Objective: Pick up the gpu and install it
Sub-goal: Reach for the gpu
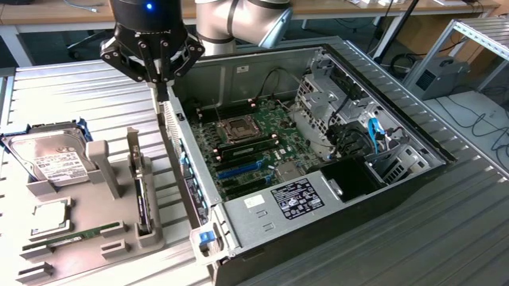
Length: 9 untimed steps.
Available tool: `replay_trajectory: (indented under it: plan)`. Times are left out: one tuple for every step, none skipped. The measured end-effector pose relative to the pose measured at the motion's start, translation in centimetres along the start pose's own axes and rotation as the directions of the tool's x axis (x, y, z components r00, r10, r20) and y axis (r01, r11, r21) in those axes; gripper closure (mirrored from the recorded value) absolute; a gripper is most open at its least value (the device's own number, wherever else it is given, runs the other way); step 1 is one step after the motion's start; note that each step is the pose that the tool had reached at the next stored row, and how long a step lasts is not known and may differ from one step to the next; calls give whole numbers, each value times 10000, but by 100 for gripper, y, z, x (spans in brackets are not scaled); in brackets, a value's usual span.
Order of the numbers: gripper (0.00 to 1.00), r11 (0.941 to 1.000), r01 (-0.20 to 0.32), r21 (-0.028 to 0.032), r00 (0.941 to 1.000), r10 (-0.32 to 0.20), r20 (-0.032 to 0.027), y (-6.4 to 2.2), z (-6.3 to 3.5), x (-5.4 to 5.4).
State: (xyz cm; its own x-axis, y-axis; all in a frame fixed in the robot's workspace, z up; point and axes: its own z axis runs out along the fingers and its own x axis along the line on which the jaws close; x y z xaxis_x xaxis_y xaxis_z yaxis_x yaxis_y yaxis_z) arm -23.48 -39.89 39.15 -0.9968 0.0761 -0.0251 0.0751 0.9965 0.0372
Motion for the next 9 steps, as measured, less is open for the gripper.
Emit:
replay_trajectory:
  plan:
    - [89,10000,0,0,10000,0,-1,0,0,6]
    - [89,10000,0,0,10000,0,0,-1,0,11]
    - [89,10000,0,0,10000,0,0,-1,0,18]
    - [89,10000,0,0,10000,0,0,-2,0,24]
    - [89,10000,1,1,10000,-1,-1,-2,-1,29]
    - [89,10000,0,1,10000,0,0,-3,-1,34]
    - [89,10000,0,0,10000,0,-1,-3,-1,39]
    - [89,10000,0,1,10000,0,0,-3,-1,44]
    - [89,10000,0,1,10000,0,0,-4,-1,51]
